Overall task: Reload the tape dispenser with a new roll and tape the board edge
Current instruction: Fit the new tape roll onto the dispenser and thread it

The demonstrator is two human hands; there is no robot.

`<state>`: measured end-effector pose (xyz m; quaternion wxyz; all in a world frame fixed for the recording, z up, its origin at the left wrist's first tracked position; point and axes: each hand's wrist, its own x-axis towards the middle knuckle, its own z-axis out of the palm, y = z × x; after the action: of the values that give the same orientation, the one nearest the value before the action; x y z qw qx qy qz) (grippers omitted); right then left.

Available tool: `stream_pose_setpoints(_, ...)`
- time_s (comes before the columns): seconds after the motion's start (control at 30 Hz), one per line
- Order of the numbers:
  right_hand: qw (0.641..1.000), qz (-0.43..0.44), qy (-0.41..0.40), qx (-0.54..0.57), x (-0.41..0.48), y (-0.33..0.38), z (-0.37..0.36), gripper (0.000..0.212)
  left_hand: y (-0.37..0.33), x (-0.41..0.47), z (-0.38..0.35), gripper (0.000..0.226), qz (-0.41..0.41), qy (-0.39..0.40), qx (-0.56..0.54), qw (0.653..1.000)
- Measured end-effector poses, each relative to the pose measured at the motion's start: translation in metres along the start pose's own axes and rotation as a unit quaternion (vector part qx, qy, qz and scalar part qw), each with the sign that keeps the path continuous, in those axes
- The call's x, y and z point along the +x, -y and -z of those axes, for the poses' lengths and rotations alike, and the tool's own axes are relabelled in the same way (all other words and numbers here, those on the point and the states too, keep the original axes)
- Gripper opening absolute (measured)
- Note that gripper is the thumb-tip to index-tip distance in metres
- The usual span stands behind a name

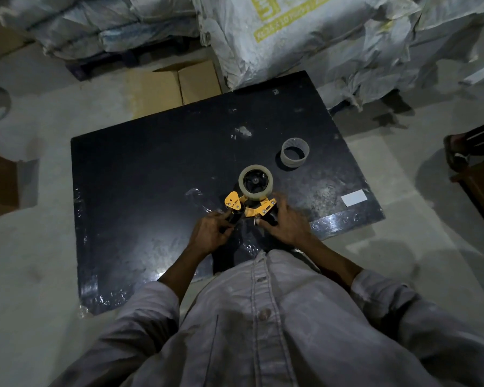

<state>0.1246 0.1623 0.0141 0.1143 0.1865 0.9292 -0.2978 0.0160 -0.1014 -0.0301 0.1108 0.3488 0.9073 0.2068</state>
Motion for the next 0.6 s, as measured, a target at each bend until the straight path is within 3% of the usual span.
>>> stream_pose_setpoints(0.17,0.998,-0.019,-0.007,-0.058,-0.002,-0.011,-0.006,0.101,-0.013,-0.005,0.005,0.016,-0.041,-0.006,-0.01,0.999)
stream_pose_setpoints(0.47,0.987,-0.068,-0.025,-0.143,-0.002,-0.01,-0.009,0.138,-0.02,-0.011,0.0,0.021,-0.019,0.006,-0.007,1.0)
stream_pose_setpoints(0.6,0.991,-0.069,-0.01,-0.111,0.004,-0.018,-0.008,0.13,-0.021,-0.009,0.002,0.02,0.02,0.032,-0.002,0.999)
